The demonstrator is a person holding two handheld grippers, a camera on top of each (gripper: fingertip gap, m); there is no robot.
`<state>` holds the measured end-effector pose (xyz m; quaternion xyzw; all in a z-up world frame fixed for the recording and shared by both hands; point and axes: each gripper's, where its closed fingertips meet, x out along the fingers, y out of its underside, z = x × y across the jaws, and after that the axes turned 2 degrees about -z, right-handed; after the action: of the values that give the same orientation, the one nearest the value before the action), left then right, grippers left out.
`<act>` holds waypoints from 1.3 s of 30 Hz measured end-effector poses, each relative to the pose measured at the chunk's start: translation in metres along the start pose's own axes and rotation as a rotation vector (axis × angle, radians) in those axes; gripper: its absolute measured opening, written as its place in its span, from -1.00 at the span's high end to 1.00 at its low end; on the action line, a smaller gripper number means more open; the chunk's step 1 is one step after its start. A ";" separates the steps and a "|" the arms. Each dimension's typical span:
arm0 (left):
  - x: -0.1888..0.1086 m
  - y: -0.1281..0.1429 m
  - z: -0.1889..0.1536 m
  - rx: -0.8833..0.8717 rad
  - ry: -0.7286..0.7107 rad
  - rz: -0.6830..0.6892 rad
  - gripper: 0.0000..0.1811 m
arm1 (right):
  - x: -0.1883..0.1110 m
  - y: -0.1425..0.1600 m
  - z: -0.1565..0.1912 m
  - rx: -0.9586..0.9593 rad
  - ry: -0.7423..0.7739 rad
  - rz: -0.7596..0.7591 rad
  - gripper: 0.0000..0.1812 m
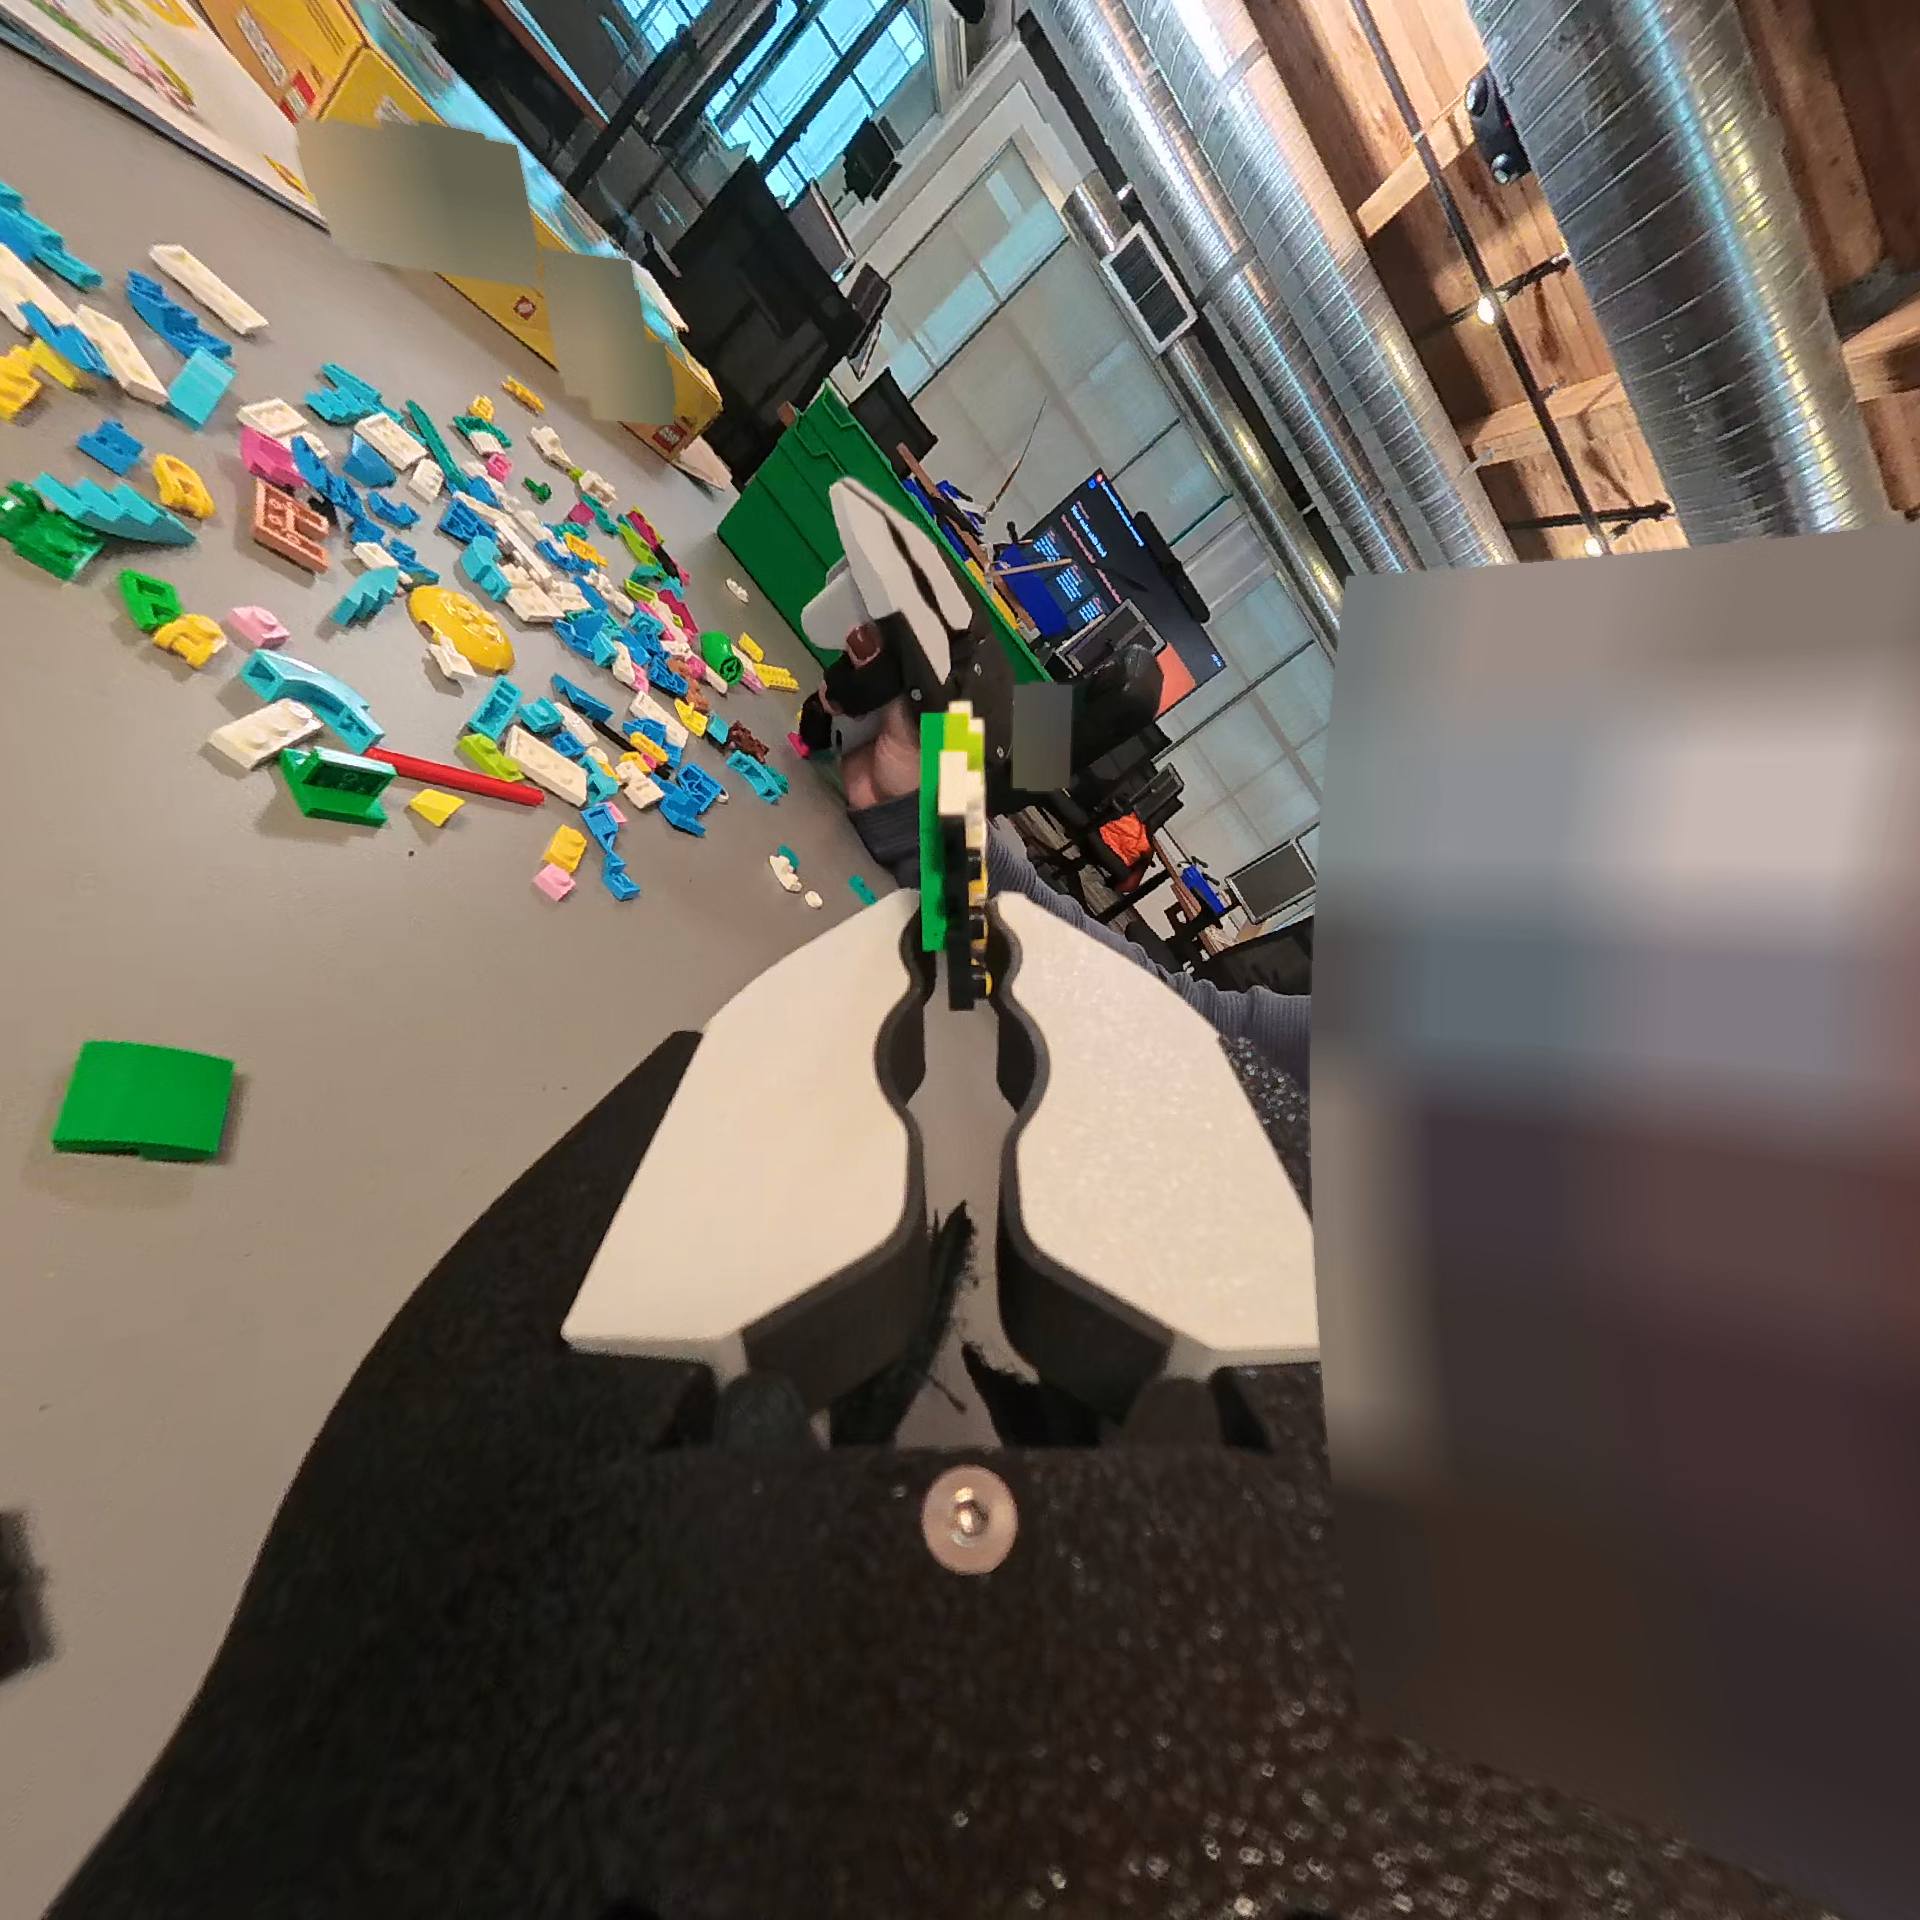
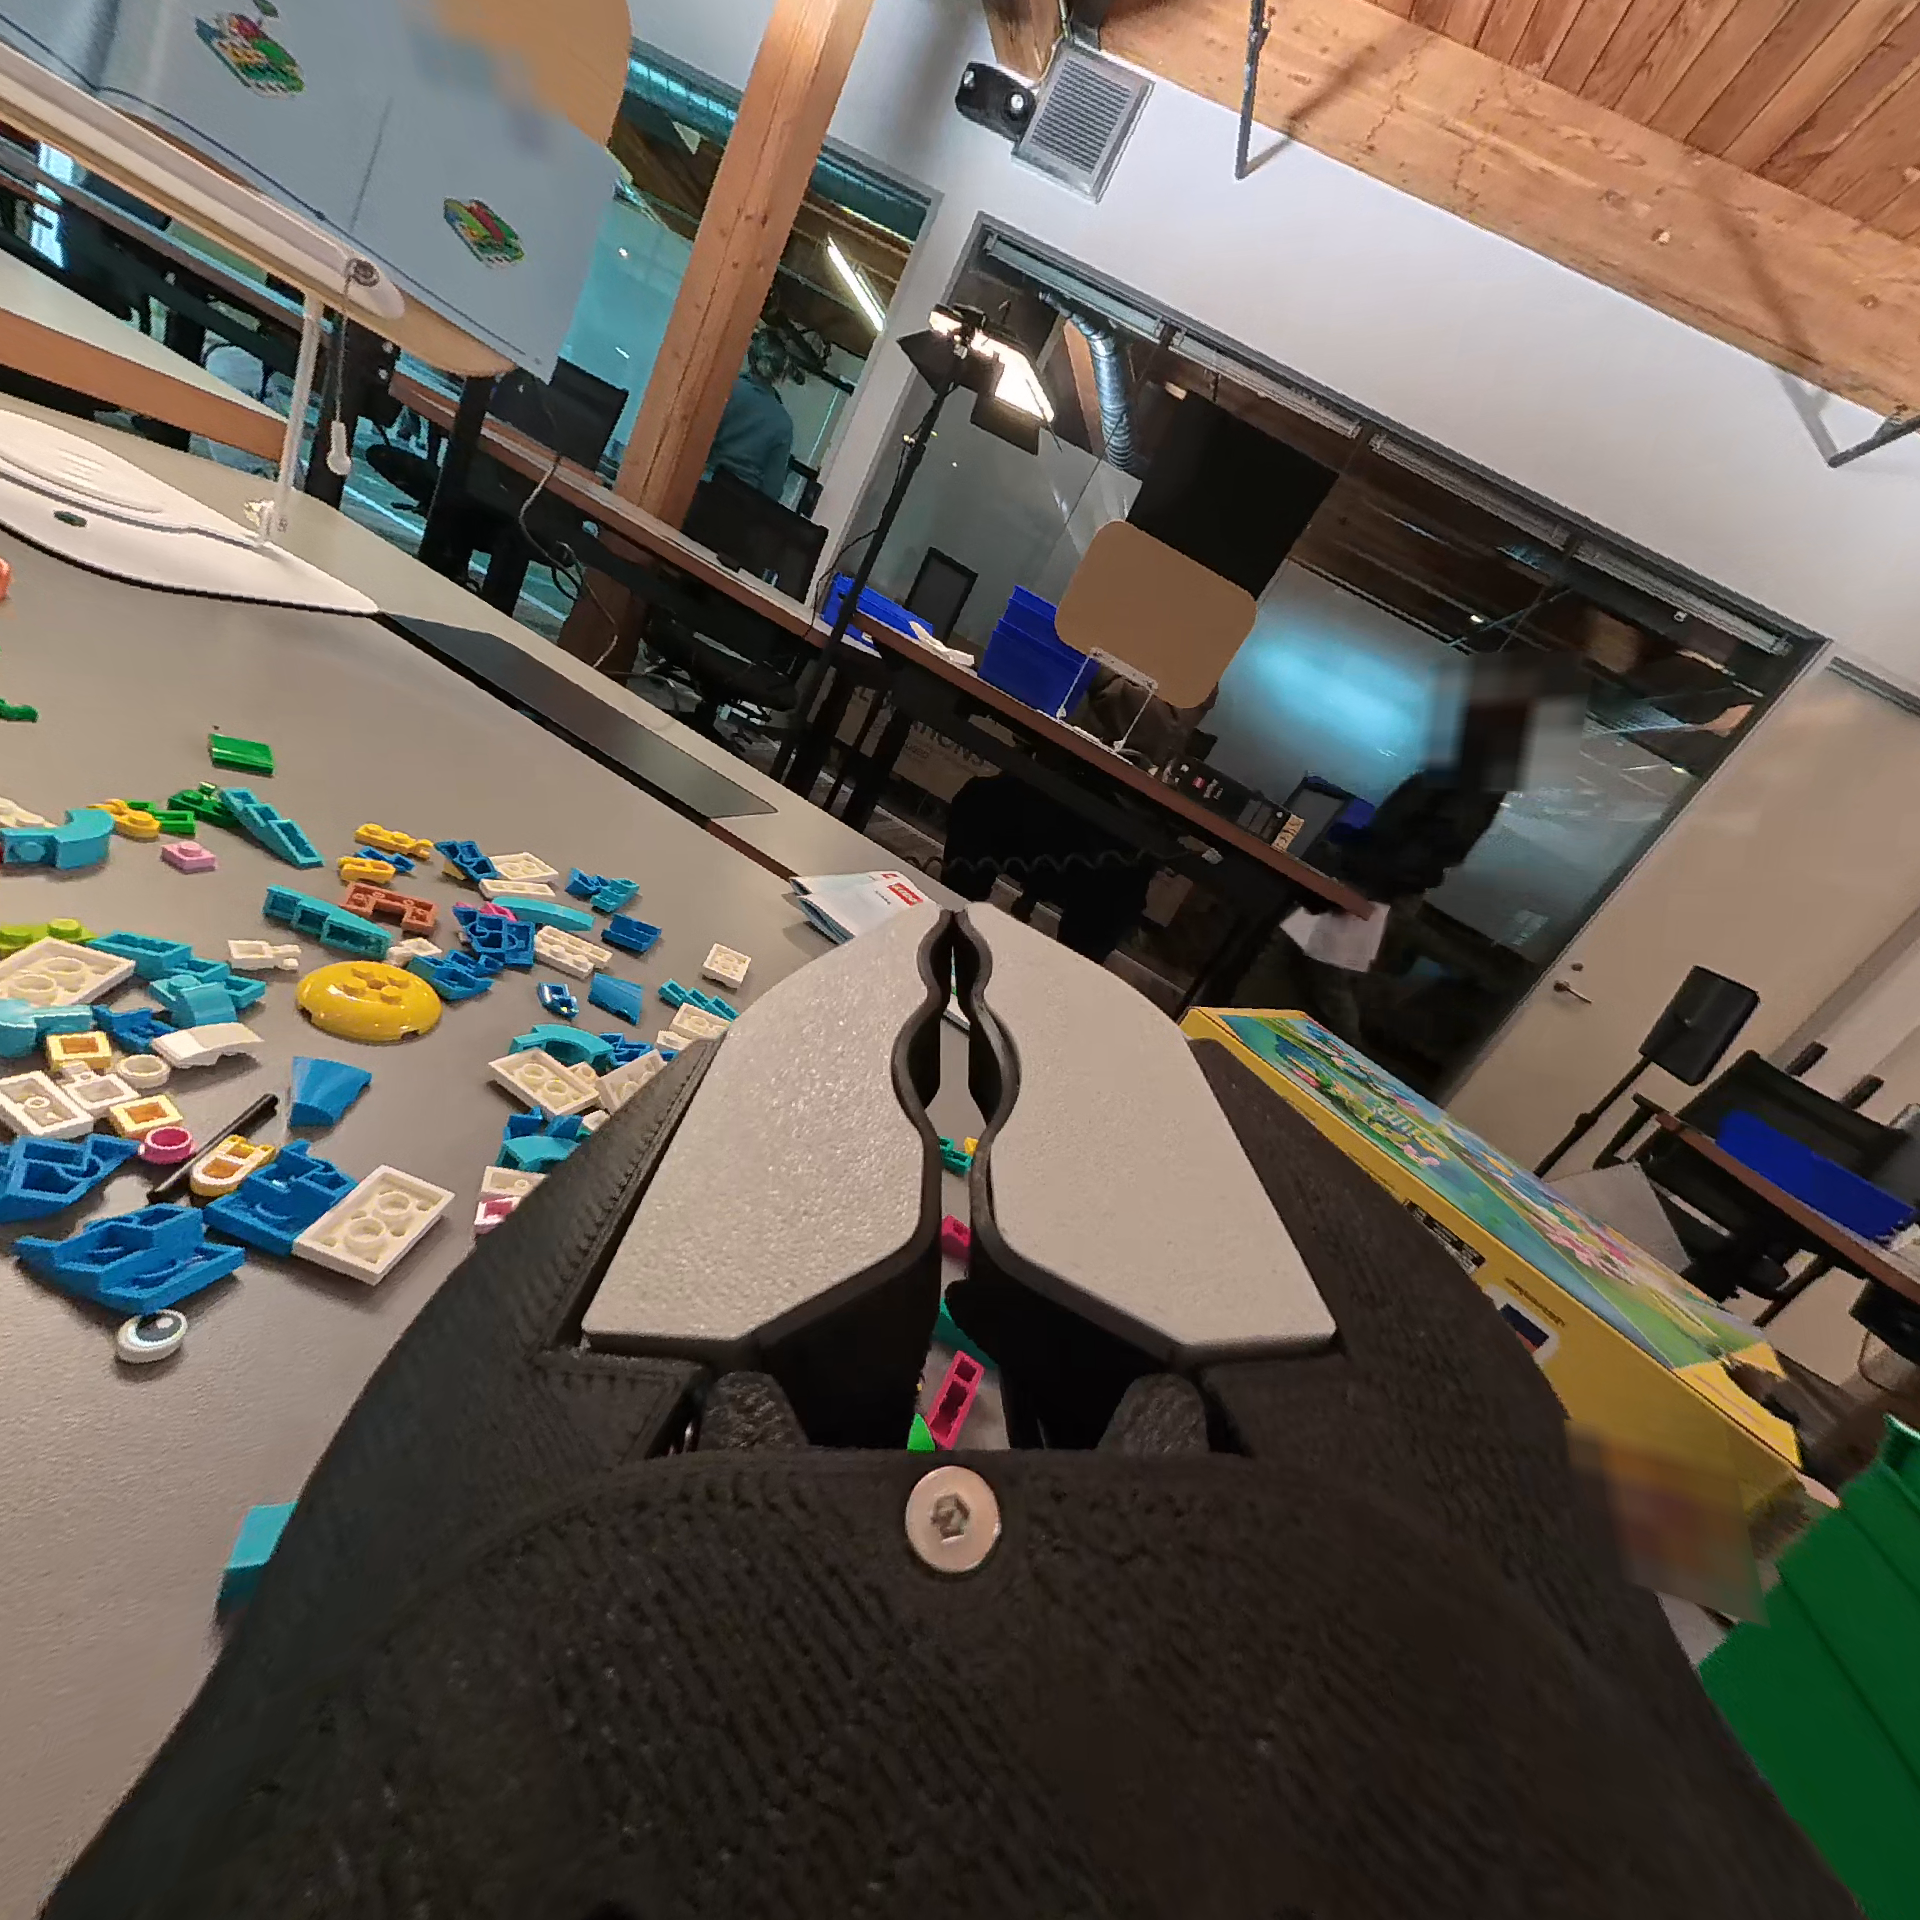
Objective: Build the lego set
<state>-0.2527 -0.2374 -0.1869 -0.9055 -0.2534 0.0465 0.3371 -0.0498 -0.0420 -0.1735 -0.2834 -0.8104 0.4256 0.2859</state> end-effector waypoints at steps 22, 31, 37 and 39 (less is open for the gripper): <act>-0.010 -0.002 0.008 0.004 -0.055 -0.010 0.91 | 0.000 0.000 0.003 -0.002 -0.019 0.001 1.00; -0.017 -0.007 0.008 0.003 -0.051 -0.035 0.91 | 0.000 0.000 0.005 -0.005 -0.027 0.003 1.00; -0.017 -0.004 0.014 -0.023 -0.046 -0.039 0.91 | 0.000 0.000 0.005 -0.007 -0.029 0.004 1.00; -0.017 -0.004 0.014 -0.023 -0.046 -0.037 0.91 | 0.000 0.000 0.005 -0.007 -0.029 0.003 1.00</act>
<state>-0.2726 -0.2348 -0.1962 -0.9031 -0.2785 0.0582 0.3216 -0.0536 -0.0451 -0.1758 -0.2796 -0.8154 0.4274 0.2726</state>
